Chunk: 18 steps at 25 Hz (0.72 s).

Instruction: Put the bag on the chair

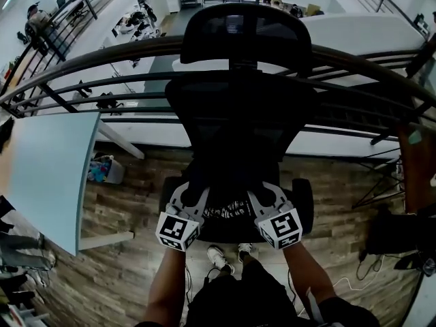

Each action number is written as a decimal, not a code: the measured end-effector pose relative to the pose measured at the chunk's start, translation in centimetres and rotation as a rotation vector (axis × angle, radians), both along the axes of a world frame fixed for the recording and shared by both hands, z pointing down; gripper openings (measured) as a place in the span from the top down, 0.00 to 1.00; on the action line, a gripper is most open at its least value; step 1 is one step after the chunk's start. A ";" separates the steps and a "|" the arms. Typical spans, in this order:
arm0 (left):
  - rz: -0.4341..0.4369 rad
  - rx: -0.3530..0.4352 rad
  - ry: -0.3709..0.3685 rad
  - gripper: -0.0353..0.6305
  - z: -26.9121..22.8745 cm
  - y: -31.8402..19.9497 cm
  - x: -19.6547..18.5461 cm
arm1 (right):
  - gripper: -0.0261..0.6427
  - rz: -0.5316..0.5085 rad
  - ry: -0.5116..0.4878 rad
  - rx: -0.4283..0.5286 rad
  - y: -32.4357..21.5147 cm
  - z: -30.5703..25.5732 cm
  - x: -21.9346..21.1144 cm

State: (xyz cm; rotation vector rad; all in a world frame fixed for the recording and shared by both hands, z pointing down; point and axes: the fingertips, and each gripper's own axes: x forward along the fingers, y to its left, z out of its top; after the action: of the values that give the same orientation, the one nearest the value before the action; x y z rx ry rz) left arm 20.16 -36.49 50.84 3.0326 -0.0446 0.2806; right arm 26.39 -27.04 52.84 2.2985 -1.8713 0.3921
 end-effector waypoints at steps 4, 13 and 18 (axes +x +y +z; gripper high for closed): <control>0.014 -0.031 -0.035 0.90 3.0 0.0 1.9 | 0.92 -0.002 -0.013 -0.040 0.0 3.0 1.6; 0.039 -0.058 -0.119 0.90 10.6 -0.9 4.1 | 0.93 0.014 -0.042 -0.097 -0.8 9.9 3.7; 0.026 -0.073 -0.107 0.90 13.7 -1.3 5.3 | 0.92 0.034 -0.081 -0.131 -0.6 13.7 4.4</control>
State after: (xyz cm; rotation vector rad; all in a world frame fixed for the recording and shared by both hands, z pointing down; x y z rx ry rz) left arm 25.50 -37.82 64.56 2.9447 -0.0031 0.4361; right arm 30.80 -27.66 66.55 2.2619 -1.7859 0.6020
